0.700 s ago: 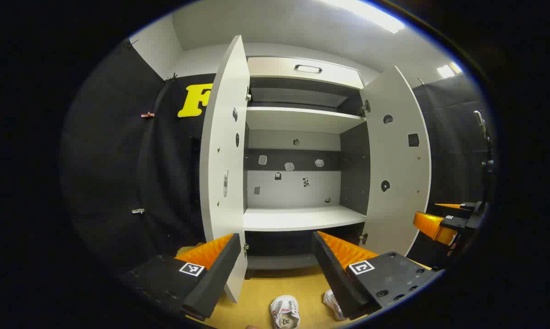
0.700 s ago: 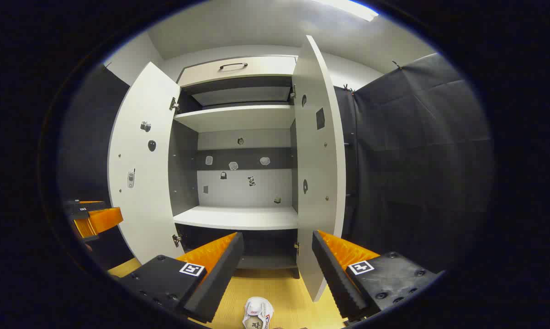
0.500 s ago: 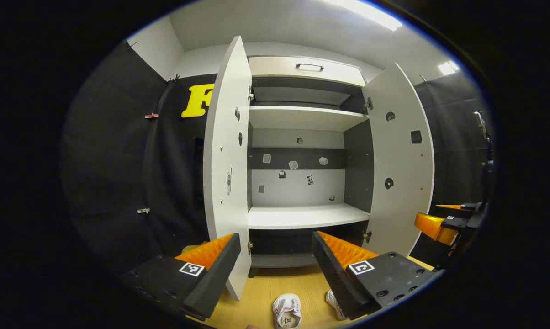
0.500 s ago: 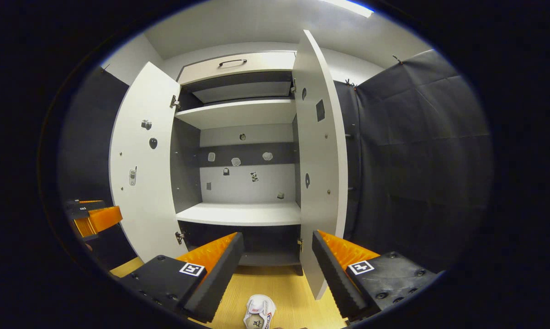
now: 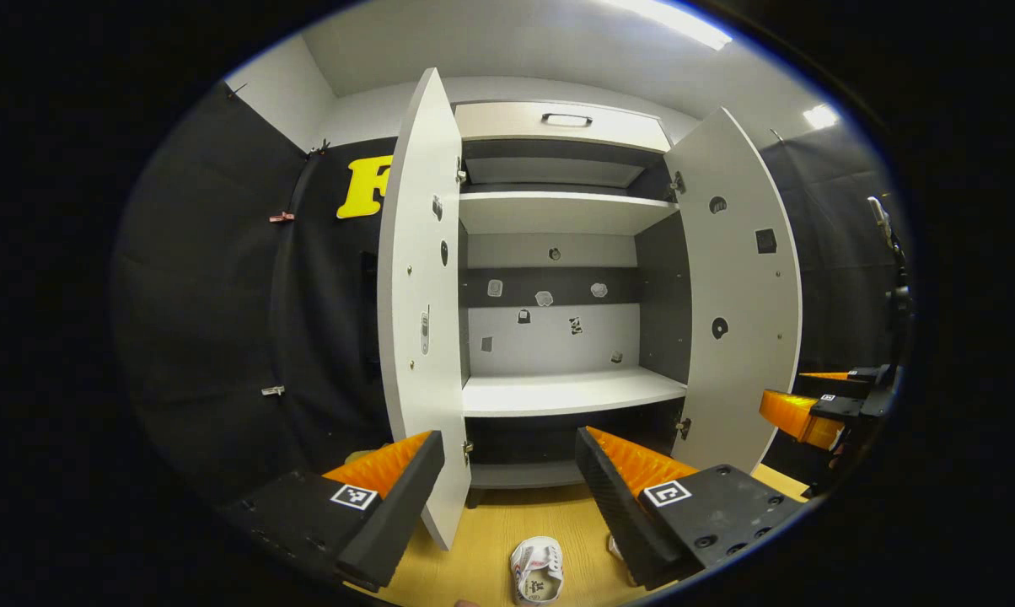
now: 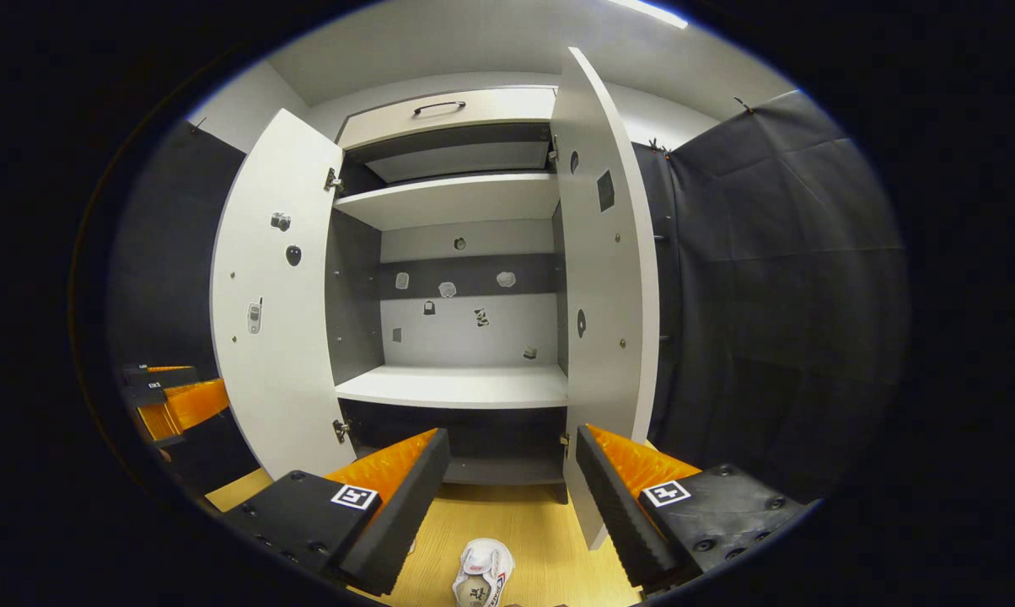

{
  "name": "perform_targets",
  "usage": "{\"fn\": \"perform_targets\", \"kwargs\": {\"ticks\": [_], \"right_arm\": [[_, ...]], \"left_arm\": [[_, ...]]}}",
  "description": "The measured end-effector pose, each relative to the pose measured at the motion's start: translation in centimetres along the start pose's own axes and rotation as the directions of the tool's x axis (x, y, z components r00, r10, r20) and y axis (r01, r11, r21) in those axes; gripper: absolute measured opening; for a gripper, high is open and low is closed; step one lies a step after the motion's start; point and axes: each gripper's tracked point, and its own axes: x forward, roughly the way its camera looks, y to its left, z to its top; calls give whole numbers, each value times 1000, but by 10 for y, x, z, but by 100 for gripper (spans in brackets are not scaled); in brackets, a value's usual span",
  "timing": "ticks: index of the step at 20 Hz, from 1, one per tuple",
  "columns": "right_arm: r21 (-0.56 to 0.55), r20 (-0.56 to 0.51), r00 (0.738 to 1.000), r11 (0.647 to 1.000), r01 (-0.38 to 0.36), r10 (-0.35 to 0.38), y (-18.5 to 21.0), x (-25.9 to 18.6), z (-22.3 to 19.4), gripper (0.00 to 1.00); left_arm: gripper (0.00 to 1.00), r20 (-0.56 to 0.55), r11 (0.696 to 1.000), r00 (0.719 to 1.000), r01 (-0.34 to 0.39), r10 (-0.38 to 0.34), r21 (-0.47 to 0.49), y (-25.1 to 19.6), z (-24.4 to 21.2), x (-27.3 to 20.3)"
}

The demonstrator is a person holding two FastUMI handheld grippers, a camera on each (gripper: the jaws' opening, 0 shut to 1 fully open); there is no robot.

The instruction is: Grab one shoe with the right hand and put it into the shoe cabinet, grab the other shoe with the left hand and put it into the shoe cabinet; then close the right door with the right hand and the left door with the left hand.

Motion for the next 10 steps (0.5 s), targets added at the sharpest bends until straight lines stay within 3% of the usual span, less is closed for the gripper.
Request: {"fn": "perform_targets", "kwargs": {"ticks": [10], "right_arm": [[5,-30,999,1000,30,-30,1,-8,-11,98]], "left_arm": [[98,-2,1000,1000,23,-23,7,3,-5,-3]]}}
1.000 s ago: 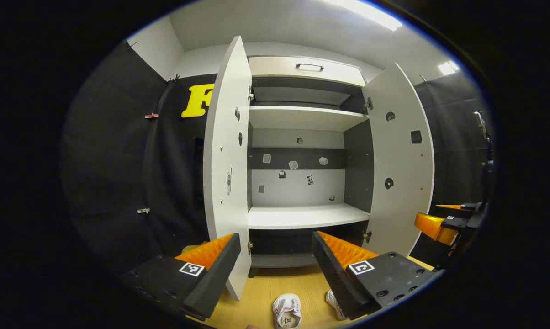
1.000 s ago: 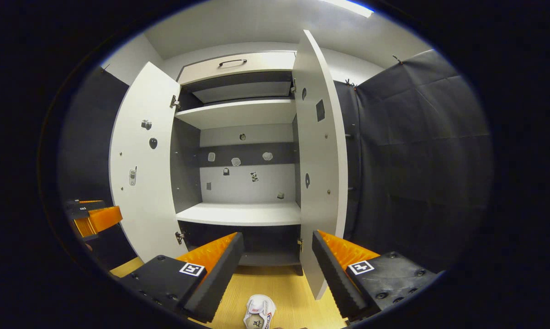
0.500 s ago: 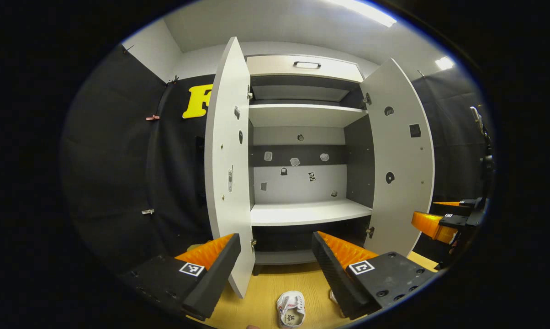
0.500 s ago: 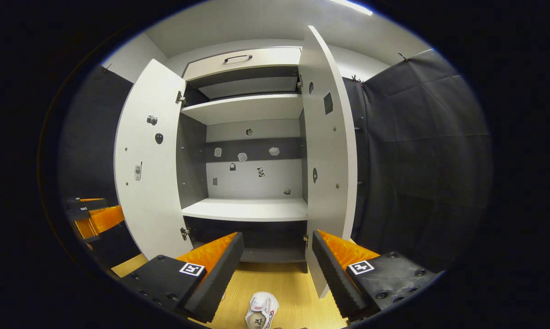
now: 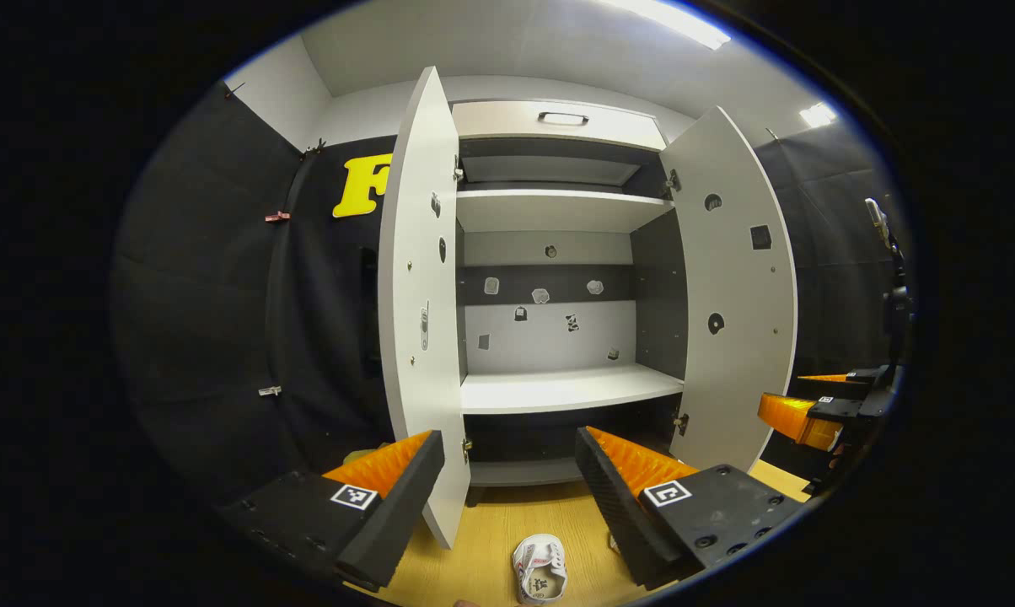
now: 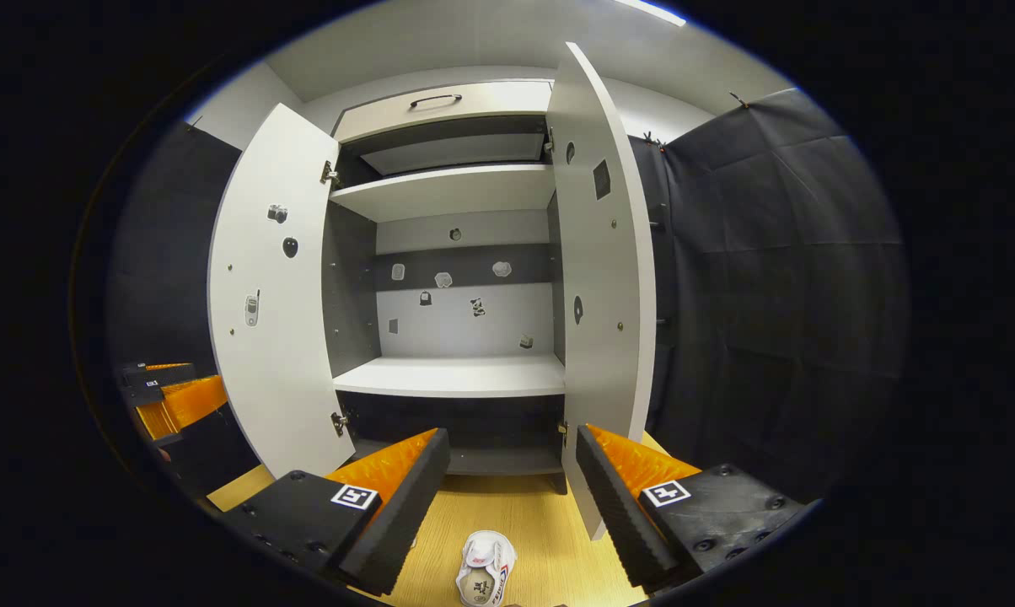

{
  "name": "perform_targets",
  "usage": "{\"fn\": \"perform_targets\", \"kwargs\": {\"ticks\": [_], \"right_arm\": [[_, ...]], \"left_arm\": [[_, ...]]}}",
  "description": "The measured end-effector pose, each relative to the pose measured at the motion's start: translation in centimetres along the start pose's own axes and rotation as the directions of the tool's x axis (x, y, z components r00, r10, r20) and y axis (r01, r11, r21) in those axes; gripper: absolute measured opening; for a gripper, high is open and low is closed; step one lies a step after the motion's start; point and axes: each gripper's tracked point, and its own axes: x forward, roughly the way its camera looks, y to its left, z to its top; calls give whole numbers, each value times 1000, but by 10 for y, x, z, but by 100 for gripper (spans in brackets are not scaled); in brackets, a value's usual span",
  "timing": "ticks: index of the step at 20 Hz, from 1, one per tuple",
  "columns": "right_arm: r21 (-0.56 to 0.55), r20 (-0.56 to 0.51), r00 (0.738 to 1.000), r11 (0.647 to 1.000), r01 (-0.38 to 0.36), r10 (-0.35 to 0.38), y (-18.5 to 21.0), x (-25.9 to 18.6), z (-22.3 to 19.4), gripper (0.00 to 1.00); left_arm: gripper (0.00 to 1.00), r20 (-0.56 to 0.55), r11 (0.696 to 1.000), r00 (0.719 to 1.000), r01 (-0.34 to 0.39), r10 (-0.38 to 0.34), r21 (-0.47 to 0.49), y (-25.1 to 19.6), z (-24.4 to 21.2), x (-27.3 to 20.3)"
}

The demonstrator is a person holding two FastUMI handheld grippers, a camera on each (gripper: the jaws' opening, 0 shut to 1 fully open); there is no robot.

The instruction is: Grab one shoe with the right hand and put it into the shoe cabinet, grab the other shoe with the left hand and put it into the shoe cabinet; then close the right door with the right hand and the left door with the left hand.

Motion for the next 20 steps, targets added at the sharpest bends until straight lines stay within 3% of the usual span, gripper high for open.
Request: {"fn": "perform_targets", "kwargs": {"ticks": [6,11,15,20], "right_arm": [[-11,-58,998,1000,7,-8,12,-7,-21,98],[9,-183,983,1000,11,-9,25,-12,-66,98],[13,-293,956,1000,7,-2,39,-19,-116,99],[6,-424,904,998,-59,56,63,-25,-181,99]], "left_arm": [[98,-10,1000,1000,24,-24,-3,10,-11,-10],[98,-34,999,998,48,-48,-18,20,-28,-23],[98,-60,998,996,59,-61,-31,28,-42,-33],[99,-97,997,993,64,-68,-44,36,-63,-42]]}}
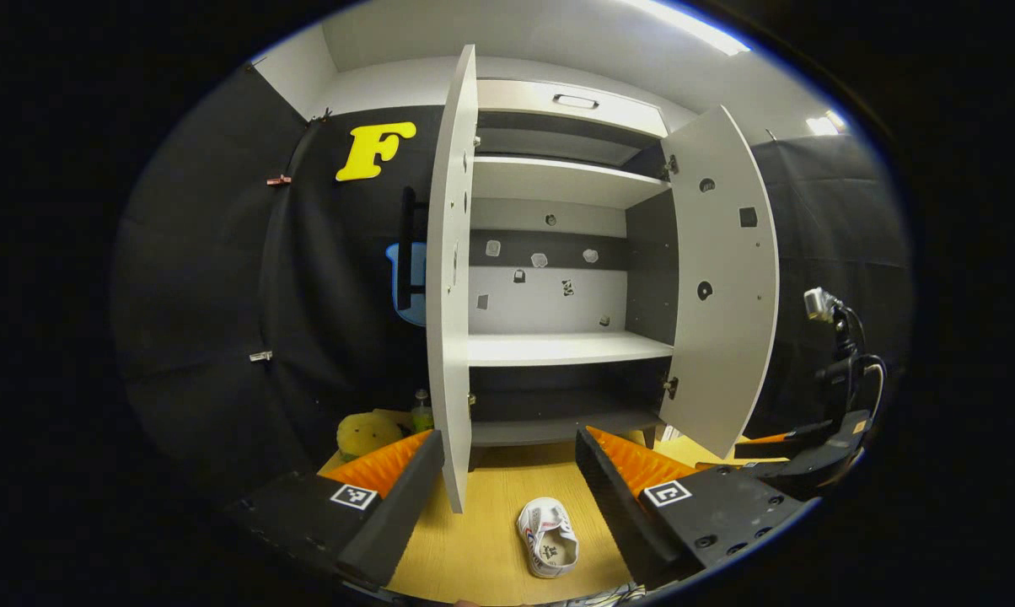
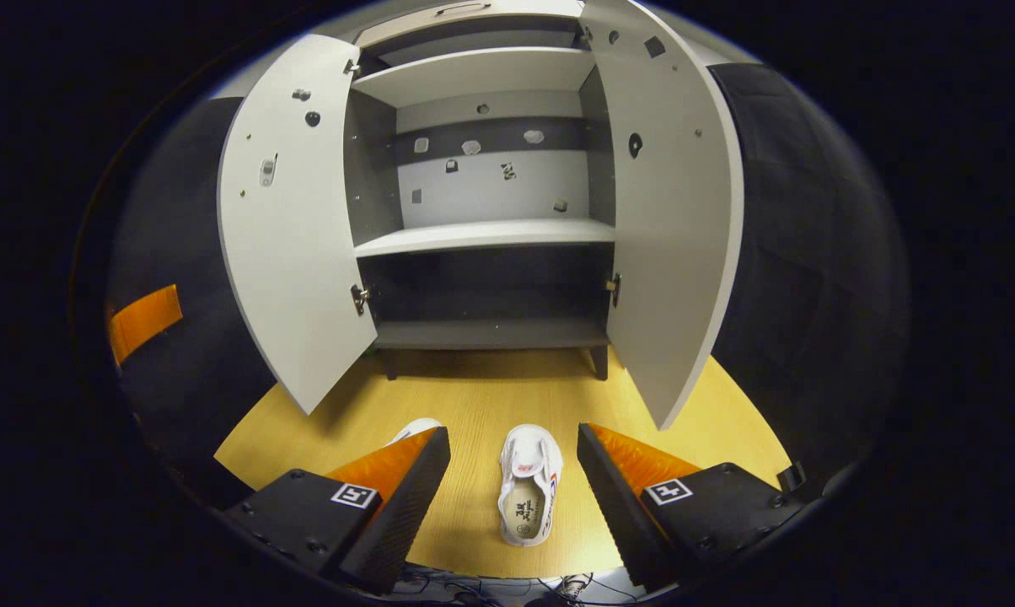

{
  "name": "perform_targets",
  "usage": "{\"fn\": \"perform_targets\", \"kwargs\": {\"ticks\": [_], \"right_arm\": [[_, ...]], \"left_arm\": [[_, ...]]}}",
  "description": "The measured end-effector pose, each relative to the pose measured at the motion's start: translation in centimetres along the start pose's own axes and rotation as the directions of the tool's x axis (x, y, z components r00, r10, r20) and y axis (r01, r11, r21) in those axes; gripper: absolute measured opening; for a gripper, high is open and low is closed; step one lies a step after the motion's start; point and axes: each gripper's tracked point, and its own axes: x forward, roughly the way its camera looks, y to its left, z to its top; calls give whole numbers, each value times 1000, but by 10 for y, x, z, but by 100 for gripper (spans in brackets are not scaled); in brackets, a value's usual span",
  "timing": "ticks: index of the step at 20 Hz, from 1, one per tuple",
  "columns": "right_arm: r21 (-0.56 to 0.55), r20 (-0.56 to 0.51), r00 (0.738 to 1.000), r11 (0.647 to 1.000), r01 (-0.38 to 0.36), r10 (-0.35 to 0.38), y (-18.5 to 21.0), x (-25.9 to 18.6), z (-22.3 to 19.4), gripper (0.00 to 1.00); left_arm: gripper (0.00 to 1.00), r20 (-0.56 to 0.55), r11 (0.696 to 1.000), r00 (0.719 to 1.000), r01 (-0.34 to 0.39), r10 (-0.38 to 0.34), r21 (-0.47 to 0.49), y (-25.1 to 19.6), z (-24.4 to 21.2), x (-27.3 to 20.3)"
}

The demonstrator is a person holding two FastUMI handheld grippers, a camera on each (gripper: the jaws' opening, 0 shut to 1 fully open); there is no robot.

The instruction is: Grab one shoe with the right hand and put it into the shoe cabinet, grab the other shoe with the left hand and put it into the shoe cabinet; then close the right door with the right hand and the left door with the left hand.

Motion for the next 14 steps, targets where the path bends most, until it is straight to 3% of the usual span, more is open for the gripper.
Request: {"fn": "perform_targets", "kwargs": {"ticks": [7,14], "right_arm": [[-23,-179,981,997,-74,69,30,47,-82,99],[-39,-310,951,999,-32,18,19,91,-143,100]], "left_arm": [[99,-54,1000,998,-18,17,-9,14,-27,-8],[99,-104,999,993,-53,52,-11,33,-46,-10]]}}
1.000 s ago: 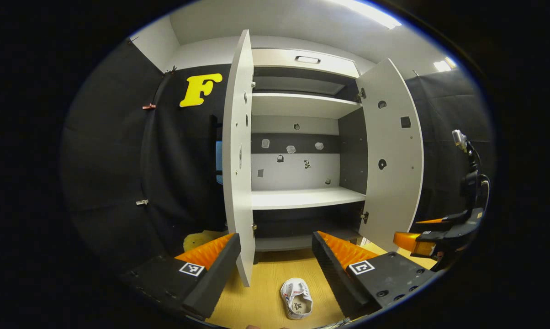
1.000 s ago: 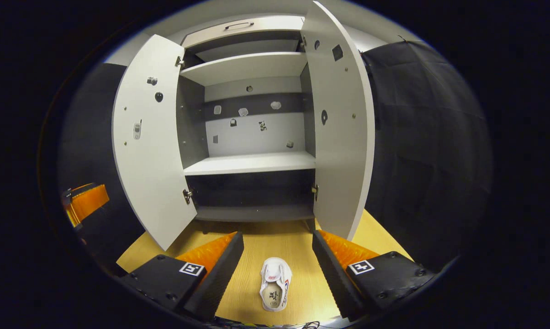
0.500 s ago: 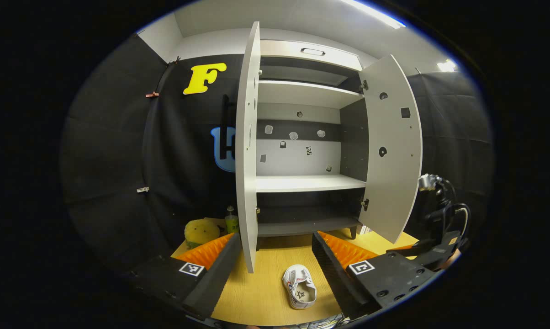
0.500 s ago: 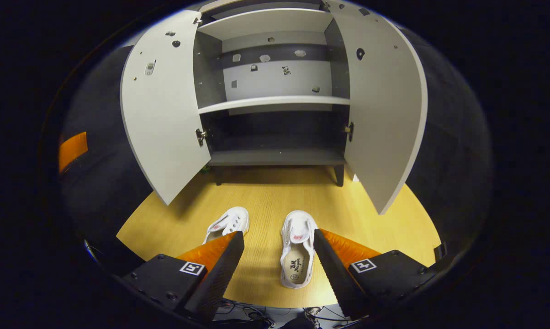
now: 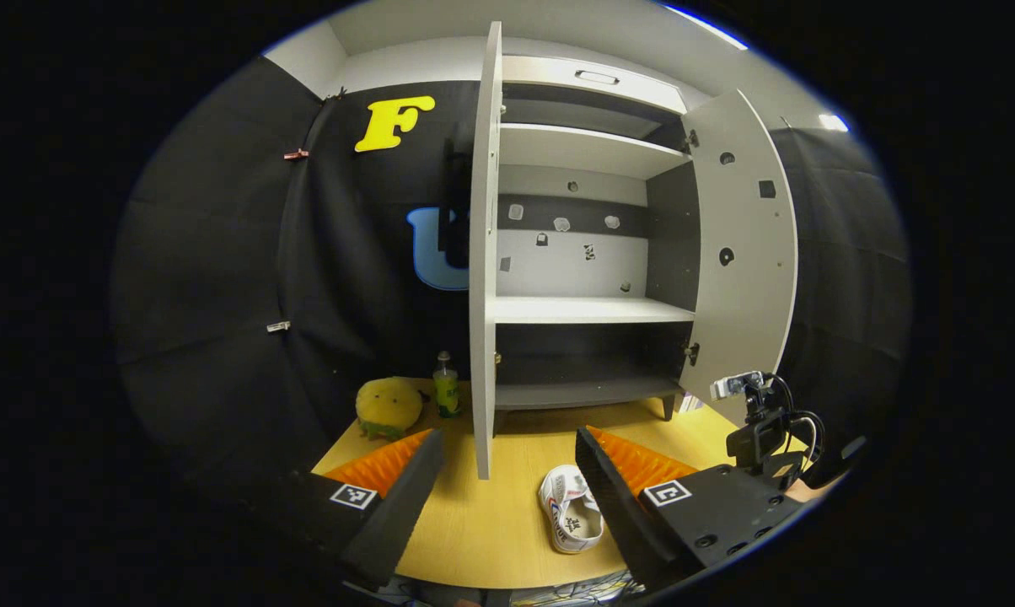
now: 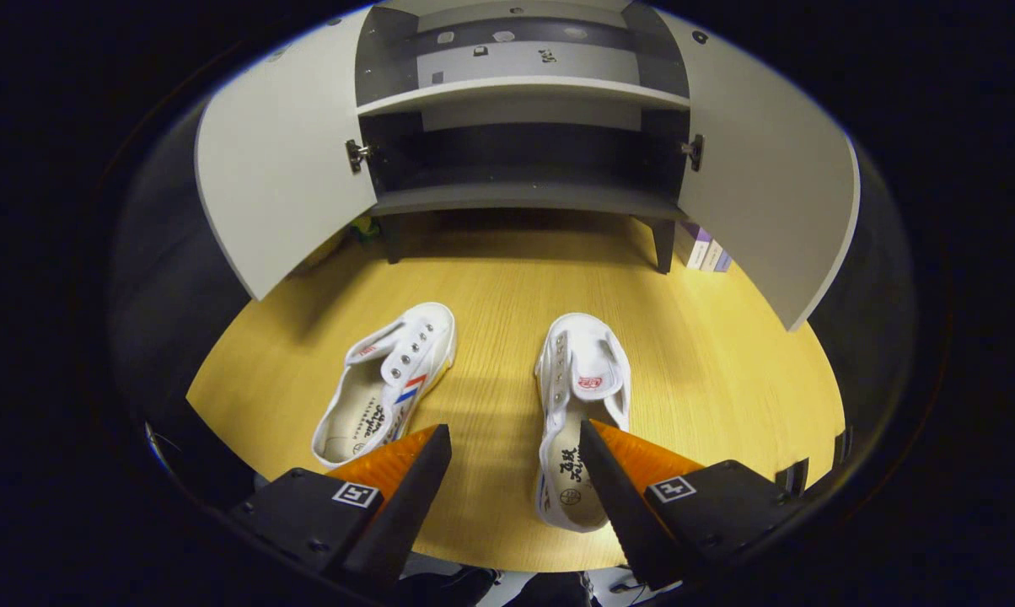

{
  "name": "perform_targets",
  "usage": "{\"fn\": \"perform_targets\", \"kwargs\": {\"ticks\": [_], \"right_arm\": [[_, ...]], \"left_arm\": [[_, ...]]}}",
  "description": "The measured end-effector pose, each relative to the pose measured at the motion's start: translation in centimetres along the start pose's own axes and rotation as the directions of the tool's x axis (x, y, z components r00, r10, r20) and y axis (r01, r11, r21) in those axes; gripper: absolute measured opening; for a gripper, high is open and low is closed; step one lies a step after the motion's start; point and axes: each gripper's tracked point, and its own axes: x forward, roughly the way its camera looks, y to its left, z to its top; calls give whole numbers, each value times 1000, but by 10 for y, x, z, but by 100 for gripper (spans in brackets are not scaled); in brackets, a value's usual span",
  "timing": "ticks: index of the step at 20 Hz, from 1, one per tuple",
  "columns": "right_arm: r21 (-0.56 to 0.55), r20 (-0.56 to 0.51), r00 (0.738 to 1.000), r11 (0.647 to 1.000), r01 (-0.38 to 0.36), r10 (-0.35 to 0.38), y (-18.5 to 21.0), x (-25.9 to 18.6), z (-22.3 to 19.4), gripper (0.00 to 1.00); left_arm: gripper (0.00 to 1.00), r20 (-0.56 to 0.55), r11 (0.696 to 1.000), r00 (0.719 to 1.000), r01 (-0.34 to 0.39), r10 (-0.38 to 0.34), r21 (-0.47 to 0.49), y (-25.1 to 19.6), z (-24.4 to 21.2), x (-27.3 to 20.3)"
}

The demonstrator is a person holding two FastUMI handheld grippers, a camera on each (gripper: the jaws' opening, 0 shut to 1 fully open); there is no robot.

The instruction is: Grab one shoe with the right hand and put it into the shoe cabinet, grab the other shoe with the left hand and put it into the shoe cabinet; then close the right door with the right hand and the left door with the left hand.

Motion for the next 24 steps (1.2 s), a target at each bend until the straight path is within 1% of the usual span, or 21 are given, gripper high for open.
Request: {"fn": "perform_targets", "kwargs": {"ticks": [3,5,7,9,11,13,14,15,16,17,18,19,21,22,23,24], "right_arm": [[-3,-31,999,1000,19,-19,-4,19,-10,100],[31,-56,998,999,22,-20,-2,35,-15,99],[49,-57,997,997,53,-50,-7,49,-12,100],[76,-55,997,995,62,-58,-7,61,-6,100],[67,-44,997,995,74,-71,-9,74,1,94],[18,-39,994,995,101,-100,-13,85,4,88],[-5,-39,992,993,119,-119,-17,90,6,75],[-20,-46,989,990,137,-137,-22,94,5,69],[-29,-33,985,986,167,-168,-29,95,7,57],[-17,-31,985,985,169,-170,-31,96,9,47],[-4,-34,986,986,165,-165,-31,94,10,25],[2,-38,989,989,146,-145,-28,96,9,25],[2,-43,990,991,132,-132,-28,96,9,12],[14,-51,991,992,127,-126,-27,95,8,14],[32,-63,992,993,116,-113,-27,100,8,10],[51,-70,993,993,104,-100,-27,96,10,6]], "left_arm": [[98,-16,1000,1000,-11,11,7,7,-5,2],[98,-27,1000,1000,-11,11,2,9,-10,4],[98,-35,1000,999,-11,11,-6,10,-11,6],[98,-32,1000,999,-10,10,-11,10,-10,9],[98,-32,1000,999,-12,11,-11,10,-11,12],[98,-40,1000,999,-14,14,-11,8,-14,13],[98,-44,1000,999,-15,14,-10,7,-16,14],[98,-48,1000,999,-16,15,-10,6,-17,14],[98,-51,1000,999,-17,16,-11,4,-18,14],[98,-54,1000,998,-18,17,-12,2,-19,15],[99,-55,1000,998,-20,19,-15,0,-19,15],[99,-57,1000,998,-22,21,-18,-1,-19,15],[98,-56,999,998,-23,22,-23,-8,-18,14],[99,-56,999,998,-24,23,-22,-11,-18,14],[99,-57,999,998,-27,26,-18,-14,-18,14],[99,-56,999,998,-30,29,-15,-18,-18,12]]}}
